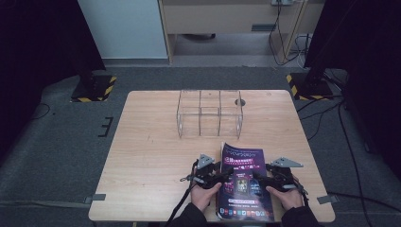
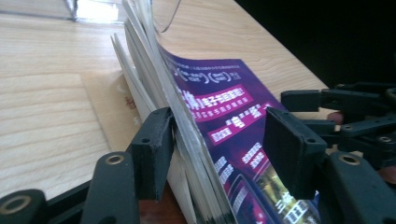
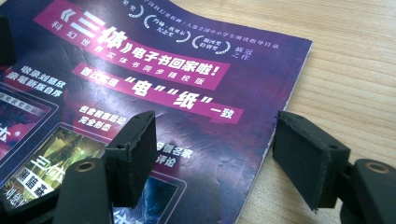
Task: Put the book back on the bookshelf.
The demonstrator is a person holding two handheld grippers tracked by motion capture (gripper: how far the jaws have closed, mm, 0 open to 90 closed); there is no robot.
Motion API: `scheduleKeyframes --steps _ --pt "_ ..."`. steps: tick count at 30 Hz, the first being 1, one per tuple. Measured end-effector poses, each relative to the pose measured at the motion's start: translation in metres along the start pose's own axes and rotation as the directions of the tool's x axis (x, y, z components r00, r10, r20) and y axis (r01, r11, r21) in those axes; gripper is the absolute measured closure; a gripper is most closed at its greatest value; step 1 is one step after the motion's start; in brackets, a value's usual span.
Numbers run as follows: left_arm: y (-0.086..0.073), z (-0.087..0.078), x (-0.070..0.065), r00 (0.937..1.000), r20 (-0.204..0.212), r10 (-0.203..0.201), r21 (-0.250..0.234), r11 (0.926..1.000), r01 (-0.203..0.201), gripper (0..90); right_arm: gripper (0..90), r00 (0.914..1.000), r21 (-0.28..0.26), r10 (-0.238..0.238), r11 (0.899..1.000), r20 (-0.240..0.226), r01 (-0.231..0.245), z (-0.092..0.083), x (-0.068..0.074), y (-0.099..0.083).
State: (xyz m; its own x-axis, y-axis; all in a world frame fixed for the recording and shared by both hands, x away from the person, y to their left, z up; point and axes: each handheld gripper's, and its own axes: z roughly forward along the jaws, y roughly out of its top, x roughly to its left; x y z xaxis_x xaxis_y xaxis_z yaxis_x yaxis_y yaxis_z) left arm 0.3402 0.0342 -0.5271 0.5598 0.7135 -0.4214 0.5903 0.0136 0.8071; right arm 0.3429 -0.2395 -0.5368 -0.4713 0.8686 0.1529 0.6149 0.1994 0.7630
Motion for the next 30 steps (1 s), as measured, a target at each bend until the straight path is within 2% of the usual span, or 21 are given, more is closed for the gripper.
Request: scheduleKeyframes --steps 2,5,7,8,9,11,14,18,21,22,26,30 --pt "-0.001 0.000 -0.005 0.9998 0.006 0.017 -0.009 0.9998 -0.017 43.1 30.6 1.0000 0.000 0.002 1.000 0.002 -0.002 0.000 0.000 0.000" --pt "-0.006 0.005 -0.013 0.9988 0.014 0.048 0.022 0.9986 -0.048 42.8 30.6 1.0000 0.000 0.000 1.000 0.004 0.000 0.000 0.001 0.000" --pt "-0.010 0.009 -0.014 0.9993 0.033 0.017 0.067 0.9976 -0.019 43.0 30.6 1.0000 0.000 -0.001 1.000 0.002 0.001 0.000 0.001 0.000" --pt "-0.013 0.013 -0.013 0.9991 0.037 0.019 0.112 0.9935 -0.023 44.1 30.6 1.0000 0.000 0.000 1.000 0.002 0.000 0.000 0.001 0.000" --pt "-0.014 0.016 -0.013 0.9998 0.021 0.004 0.158 0.9874 -0.007 43.9 30.7 1.0000 0.000 0.000 1.000 0.002 0.000 0.000 0.001 0.000" --pt "-0.014 0.015 -0.011 0.9998 0.018 0.000 0.158 0.9874 -0.003 44.3 31.1 1.0000 0.004 -0.001 1.000 -0.001 0.001 0.000 0.001 0.000" --pt "-0.012 0.013 -0.009 0.9999 0.007 0.015 0.154 0.9879 -0.016 53.5 31.1 1.0000 0.003 -0.002 1.000 -0.004 0.002 0.000 0.001 0.000" --pt "-0.011 0.013 -0.009 1.0000 0.006 -0.003 0.177 0.9842 0.002 58.4 31.3 1.0000 0.001 -0.002 1.000 -0.008 0.002 0.000 0.000 0.000" --pt "-0.008 0.014 -0.009 0.9999 -0.010 0.011 0.191 0.9815 -0.009 61.8 31.5 1.0000 0.001 -0.001 1.000 -0.006 0.001 0.000 0.000 0.000" --pt "-0.008 0.014 -0.010 0.9999 -0.011 0.002 0.201 0.9796 0.000 62.8 31.5 1.0000 0.000 0.001 1.000 -0.008 -0.001 0.000 0.000 0.000" --pt "-0.006 0.013 -0.011 0.9997 -0.015 0.020 0.207 0.9783 -0.016 68.0 31.4 1.0000 0.000 0.001 1.000 -0.007 -0.001 0.000 0.000 0.000" --pt "-0.003 0.012 -0.016 0.9974 -0.026 0.067 0.206 0.9767 -0.060 73.6 31.1 1.0000 0.000 0.000 1.000 -0.007 0.000 0.000 0.000 0.000"
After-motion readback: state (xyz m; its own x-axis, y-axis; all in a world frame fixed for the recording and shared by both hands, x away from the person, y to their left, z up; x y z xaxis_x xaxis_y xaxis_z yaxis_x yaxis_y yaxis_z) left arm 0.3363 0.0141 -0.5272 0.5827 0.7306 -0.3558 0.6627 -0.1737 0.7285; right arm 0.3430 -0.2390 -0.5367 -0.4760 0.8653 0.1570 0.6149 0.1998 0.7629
